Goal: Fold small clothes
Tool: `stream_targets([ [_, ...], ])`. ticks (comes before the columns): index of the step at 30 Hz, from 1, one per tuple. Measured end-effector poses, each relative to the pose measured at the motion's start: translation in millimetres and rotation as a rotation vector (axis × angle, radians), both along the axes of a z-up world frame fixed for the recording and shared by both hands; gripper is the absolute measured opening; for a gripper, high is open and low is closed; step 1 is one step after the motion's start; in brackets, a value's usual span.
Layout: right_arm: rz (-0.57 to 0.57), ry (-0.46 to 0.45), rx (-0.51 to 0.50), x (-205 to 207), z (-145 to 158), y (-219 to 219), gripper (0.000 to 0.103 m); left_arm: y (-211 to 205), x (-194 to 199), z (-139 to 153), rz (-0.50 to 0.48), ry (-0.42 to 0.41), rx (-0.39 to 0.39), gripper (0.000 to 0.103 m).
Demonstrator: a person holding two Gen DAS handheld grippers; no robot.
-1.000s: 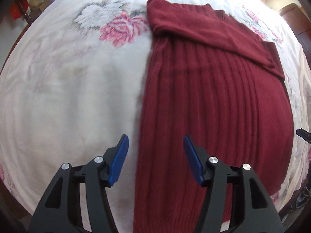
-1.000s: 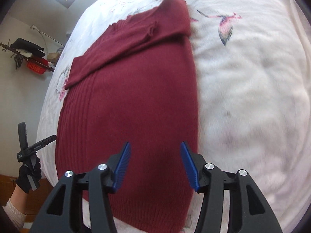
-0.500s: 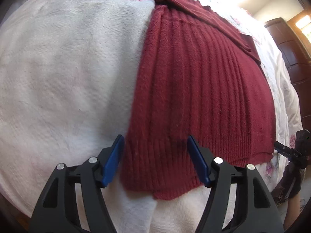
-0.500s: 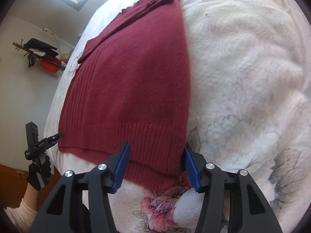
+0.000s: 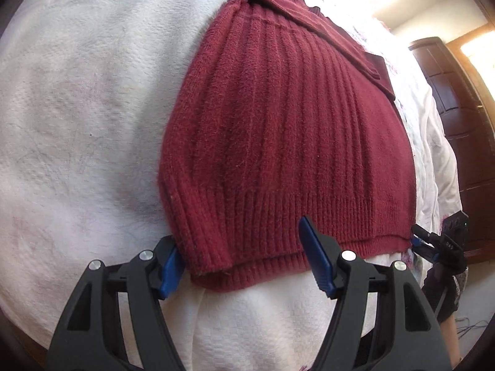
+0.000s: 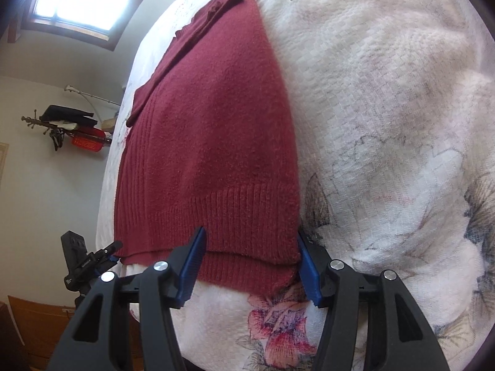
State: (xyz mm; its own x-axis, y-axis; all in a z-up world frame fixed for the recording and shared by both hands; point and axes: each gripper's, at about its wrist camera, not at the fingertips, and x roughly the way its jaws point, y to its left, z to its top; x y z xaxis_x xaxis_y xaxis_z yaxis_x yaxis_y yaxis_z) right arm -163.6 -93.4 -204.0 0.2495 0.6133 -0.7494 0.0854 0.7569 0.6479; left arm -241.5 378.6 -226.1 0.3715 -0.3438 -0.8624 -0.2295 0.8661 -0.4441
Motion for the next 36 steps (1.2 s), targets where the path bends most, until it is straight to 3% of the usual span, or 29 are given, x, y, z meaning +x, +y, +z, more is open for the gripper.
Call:
stream_targets([
  [5,0.012,-0.016,0.038,9,-3,4,0.053,9,3,-4,0.020,0.009,-0.021,0.055],
  [8,0.019,-0.024,0.062,6,-4,1,0.049,20,5,-5,0.055,0.004,-0.073,0.041],
  [10,0.018,-0.021,0.082,3,-5,-2,0.037,24,6,-7,0.076,0.007,-0.103,0.022],
  [13,0.018,-0.023,0.125,1,-4,-6,0.015,25,5,-5,0.086,-0.002,-0.118,0.011],
  [14,0.018,-0.028,0.137,0,-2,-8,0.014,25,4,-1,0.081,-0.013,-0.127,0.009],
  [16,0.022,-0.039,0.172,-1,6,-10,0.009,24,4,10,0.066,-0.044,-0.141,0.008],
  [23,0.025,-0.121,0.298,15,48,-14,0.007,20,28,66,0.020,-0.193,-0.193,0.007],
  [27,-0.002,-0.163,0.367,40,71,-17,0.007,23,54,86,0.012,-0.251,-0.174,0.007],
  [32,-0.007,-0.198,0.356,80,91,-18,0.007,30,92,95,0.028,-0.290,-0.149,0.007],
  [36,-0.032,-0.183,0.339,118,88,-18,0.007,40,124,87,0.064,-0.297,-0.135,0.007],
])
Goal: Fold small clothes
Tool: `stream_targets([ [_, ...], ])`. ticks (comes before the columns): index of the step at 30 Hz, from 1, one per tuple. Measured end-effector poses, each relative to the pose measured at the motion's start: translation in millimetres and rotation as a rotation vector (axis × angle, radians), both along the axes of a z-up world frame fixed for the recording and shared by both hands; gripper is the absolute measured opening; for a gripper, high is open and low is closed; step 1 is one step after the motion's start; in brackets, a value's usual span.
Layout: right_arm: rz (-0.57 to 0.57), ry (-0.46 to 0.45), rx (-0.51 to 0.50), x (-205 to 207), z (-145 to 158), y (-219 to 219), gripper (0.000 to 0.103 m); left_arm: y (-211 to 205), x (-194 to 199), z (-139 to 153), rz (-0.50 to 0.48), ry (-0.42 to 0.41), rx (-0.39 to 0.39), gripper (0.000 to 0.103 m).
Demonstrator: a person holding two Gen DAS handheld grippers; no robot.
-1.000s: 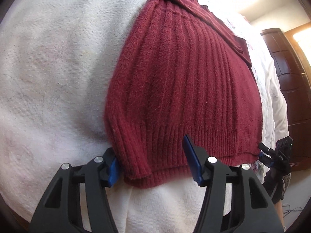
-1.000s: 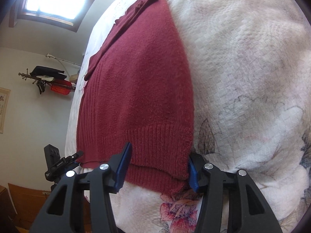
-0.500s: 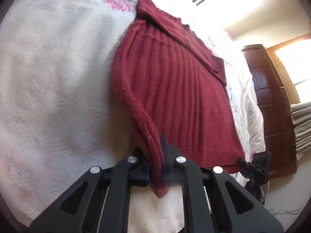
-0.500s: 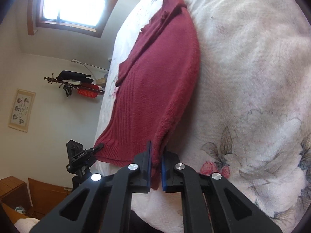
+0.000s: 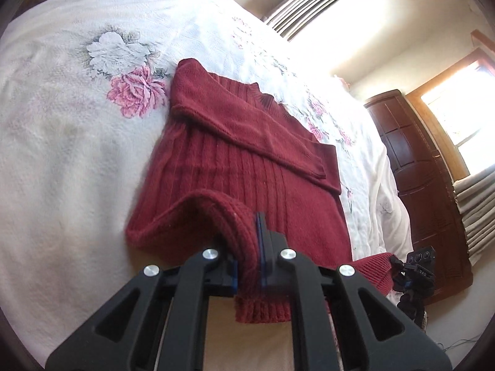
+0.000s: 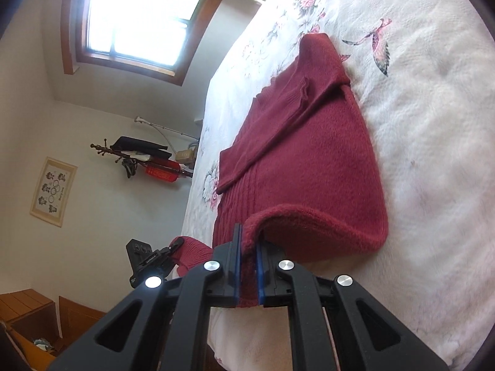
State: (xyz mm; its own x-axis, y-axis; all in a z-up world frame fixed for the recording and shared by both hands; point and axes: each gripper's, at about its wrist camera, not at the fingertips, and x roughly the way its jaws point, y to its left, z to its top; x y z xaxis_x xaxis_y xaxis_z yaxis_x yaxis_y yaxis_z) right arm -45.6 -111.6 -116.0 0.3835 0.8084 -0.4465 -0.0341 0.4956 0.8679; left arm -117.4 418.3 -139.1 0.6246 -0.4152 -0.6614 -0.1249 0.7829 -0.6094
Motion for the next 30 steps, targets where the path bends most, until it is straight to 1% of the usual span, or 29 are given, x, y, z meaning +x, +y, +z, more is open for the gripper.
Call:
stream_targets([
  [5,-0.041,0.065,-0.005,51,-24,-4,0.007,14,42,-24,0.059,0.022,0.015,0.007],
  [8,-0.067,0.112,-0.006,77,-45,-5,0.007,23,63,-41,0.094,0.046,0.022,0.007],
  [14,-0.083,0.172,-0.038,109,-74,-5,0.007,25,93,-69,0.080,0.102,0.049,0.008],
  [16,-0.090,0.191,-0.037,116,-83,-5,0.007,26,99,-77,0.079,0.120,0.042,0.011],
  [18,-0.093,0.209,-0.039,120,-90,-6,0.008,29,103,-82,0.076,0.134,0.027,0.011],
  [21,-0.095,0.235,-0.036,124,-96,-7,0.010,34,107,-84,0.069,0.151,-0.015,0.012],
  [22,-0.096,0.241,-0.030,124,-96,-8,0.011,37,106,-83,0.063,0.156,-0.042,0.013],
  [23,-0.096,0.239,-0.032,124,-94,-9,0.012,41,104,-80,0.059,0.158,-0.079,0.015],
  [24,-0.096,0.231,-0.038,123,-91,-10,0.018,46,101,-76,0.056,0.153,-0.125,0.021],
  [25,-0.098,0.220,-0.048,121,-87,-12,0.028,52,96,-72,0.052,0.147,-0.178,0.033],
  [26,-0.103,0.209,-0.064,118,-82,-15,0.035,59,91,-69,0.048,0.144,-0.244,0.040],
  [27,-0.106,0.195,-0.084,116,-76,-19,0.040,67,86,-66,0.042,0.139,-0.302,0.051],
  [28,-0.103,0.182,-0.104,113,-70,-22,0.040,73,81,-60,0.039,0.129,-0.323,0.051],
  [29,-0.098,0.171,-0.122,110,-65,-24,0.040,77,77,-54,0.039,0.117,-0.304,0.051],
  [30,-0.088,0.157,-0.134,107,-59,-25,0.040,78,73,-47,0.035,0.112,-0.259,0.051],
])
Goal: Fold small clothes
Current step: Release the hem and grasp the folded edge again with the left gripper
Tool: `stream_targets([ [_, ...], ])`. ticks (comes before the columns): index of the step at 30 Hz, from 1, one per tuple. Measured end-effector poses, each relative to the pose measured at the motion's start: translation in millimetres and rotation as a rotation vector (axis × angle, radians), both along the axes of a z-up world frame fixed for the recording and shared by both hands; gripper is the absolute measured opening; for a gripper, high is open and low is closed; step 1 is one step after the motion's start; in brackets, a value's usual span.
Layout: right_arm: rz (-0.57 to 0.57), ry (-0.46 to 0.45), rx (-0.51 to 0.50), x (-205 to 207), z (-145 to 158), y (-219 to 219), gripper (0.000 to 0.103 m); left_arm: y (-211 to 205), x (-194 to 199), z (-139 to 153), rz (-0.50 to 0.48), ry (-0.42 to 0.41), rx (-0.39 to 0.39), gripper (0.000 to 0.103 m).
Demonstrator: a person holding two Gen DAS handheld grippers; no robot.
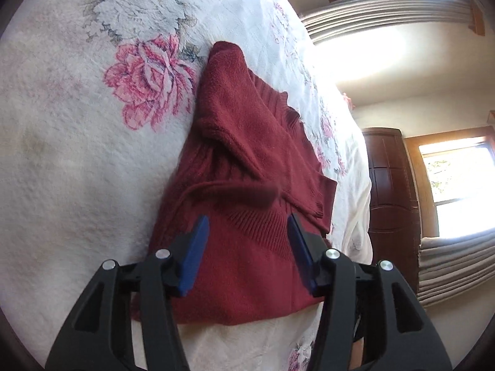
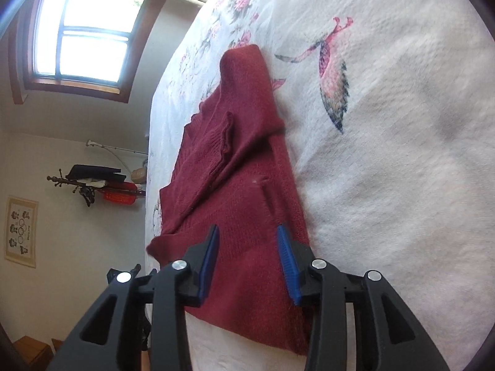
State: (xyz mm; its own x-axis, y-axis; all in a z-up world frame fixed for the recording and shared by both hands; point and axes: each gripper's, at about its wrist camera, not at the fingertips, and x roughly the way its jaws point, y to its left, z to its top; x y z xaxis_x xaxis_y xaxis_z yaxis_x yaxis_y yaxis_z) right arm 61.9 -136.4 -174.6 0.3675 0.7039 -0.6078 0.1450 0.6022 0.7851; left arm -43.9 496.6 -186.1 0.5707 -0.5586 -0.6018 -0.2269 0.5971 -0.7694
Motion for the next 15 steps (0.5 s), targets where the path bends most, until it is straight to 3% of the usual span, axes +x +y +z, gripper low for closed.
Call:
stream_targets([
  [4,0.056,-0.051,-0.061,-7,21,4,0.044,-10,5,16,-0.055,-0.004,0.270,0.051],
  [9,0.126,-0.083,-0.136,-4,32,23,0.047,-48,46,13,-0.188,-0.021,0.550,0.054],
  [11,0.158,-0.092,-0.174,-1,31,30,0.048,-62,60,5,-0.238,-0.010,0.638,0.056],
  [15,0.212,-0.106,-0.241,4,26,42,0.049,-78,80,-11,-0.292,-0.003,0.737,0.053],
])
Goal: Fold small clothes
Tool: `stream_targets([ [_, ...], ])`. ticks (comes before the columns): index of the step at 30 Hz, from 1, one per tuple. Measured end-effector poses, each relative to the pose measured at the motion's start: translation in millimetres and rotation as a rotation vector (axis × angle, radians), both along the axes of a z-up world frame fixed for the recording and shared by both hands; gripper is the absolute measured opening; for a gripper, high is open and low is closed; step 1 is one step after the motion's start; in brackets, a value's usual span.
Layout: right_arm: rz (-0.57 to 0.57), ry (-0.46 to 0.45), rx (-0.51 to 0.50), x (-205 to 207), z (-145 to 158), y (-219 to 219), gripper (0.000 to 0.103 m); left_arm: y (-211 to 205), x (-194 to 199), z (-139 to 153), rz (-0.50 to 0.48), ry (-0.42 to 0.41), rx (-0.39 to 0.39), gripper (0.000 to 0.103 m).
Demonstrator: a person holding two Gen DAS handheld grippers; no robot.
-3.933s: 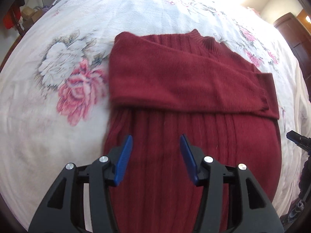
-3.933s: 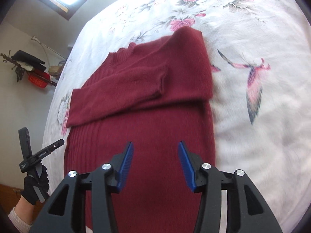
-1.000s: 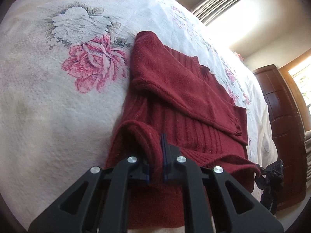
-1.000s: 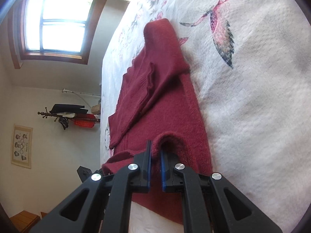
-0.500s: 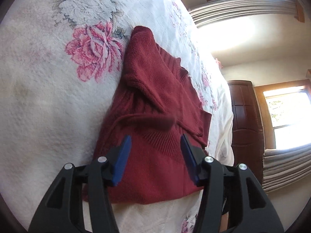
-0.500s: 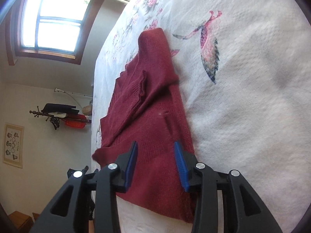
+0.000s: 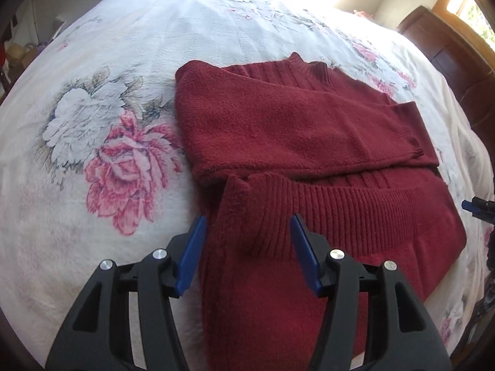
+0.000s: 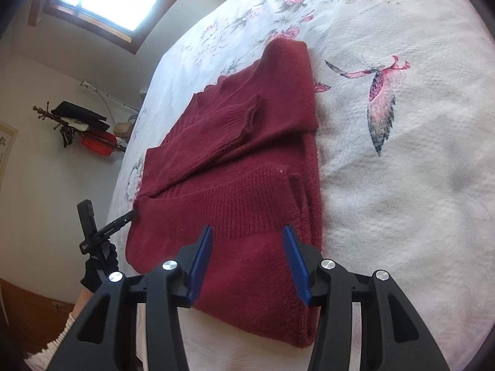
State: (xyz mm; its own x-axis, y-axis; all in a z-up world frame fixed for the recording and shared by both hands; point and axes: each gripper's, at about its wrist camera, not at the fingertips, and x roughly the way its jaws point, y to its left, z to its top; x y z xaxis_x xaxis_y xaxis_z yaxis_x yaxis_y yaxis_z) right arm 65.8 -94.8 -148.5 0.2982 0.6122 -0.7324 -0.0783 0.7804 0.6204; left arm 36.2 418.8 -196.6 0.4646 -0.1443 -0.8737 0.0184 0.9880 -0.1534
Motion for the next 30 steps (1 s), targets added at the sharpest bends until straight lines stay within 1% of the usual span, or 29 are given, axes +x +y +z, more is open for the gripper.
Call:
stream_targets([
  [2,0.018,-0.007,-0.028,3,-2,5,0.049,-6,4,-2,-0.012,-0.002,0.028,0.040],
  [4,0.034,-0.015,-0.049,4,-4,8,0.049,-10,4,-1,-0.015,-0.014,0.054,0.013],
  [5,0.040,-0.021,-0.061,5,-4,10,0.049,-11,2,1,-0.025,-0.024,0.051,0.009],
  [7,0.058,-0.036,-0.087,7,-5,13,0.050,-11,-4,6,-0.059,-0.036,-0.001,0.007],
  [8,0.070,-0.043,-0.099,8,-5,15,0.052,-12,-6,9,-0.070,-0.038,-0.013,0.007],
  [10,0.090,-0.059,-0.142,11,-5,20,0.065,-11,-11,13,-0.079,-0.049,-0.032,0.007],
  [12,0.116,-0.080,-0.201,13,-6,26,0.066,-8,-10,11,-0.073,-0.038,-0.054,0.007],
  [14,0.132,-0.082,-0.248,16,-9,32,0.066,-9,-6,5,-0.067,-0.021,-0.051,0.007],
  [16,0.141,-0.072,-0.272,22,-16,36,0.066,-10,-2,-2,-0.062,-0.005,-0.053,0.010],
  [17,0.142,-0.067,-0.278,25,-18,38,0.066,-11,0,-5,-0.057,0.001,-0.051,0.013],
  [18,0.142,-0.061,-0.284,28,-21,38,0.066,-12,1,-7,-0.056,0.005,-0.050,0.021],
  [19,0.144,-0.053,-0.288,30,-24,38,0.066,-14,4,-10,-0.057,0.009,-0.048,0.024],
  [21,0.154,-0.046,-0.296,33,-29,41,0.065,-16,5,-13,-0.057,0.013,-0.039,0.024],
  [23,0.167,-0.043,-0.310,33,-32,45,0.055,-18,4,-13,-0.053,0.009,-0.031,0.022],
  [24,0.176,-0.052,-0.321,31,-32,49,0.042,-19,3,-12,-0.049,0.006,-0.019,0.014],
  [25,0.184,-0.062,-0.332,28,-31,50,0.033,-19,1,-9,-0.047,0.000,-0.012,0.007],
  [26,0.185,-0.075,-0.338,25,-29,49,0.029,-19,-3,-6,-0.049,-0.014,-0.018,0.007],
  [27,0.179,-0.087,-0.330,22,-26,47,0.017,-19,-7,-2,-0.049,-0.029,-0.022,0.006],
  [28,0.167,-0.097,-0.318,19,-21,43,0.011,-19,-11,2,-0.047,-0.042,-0.022,0.006],
  [30,0.154,-0.137,-0.286,11,-8,36,0.009,-19,-21,13,-0.045,-0.073,-0.043,0.005],
])
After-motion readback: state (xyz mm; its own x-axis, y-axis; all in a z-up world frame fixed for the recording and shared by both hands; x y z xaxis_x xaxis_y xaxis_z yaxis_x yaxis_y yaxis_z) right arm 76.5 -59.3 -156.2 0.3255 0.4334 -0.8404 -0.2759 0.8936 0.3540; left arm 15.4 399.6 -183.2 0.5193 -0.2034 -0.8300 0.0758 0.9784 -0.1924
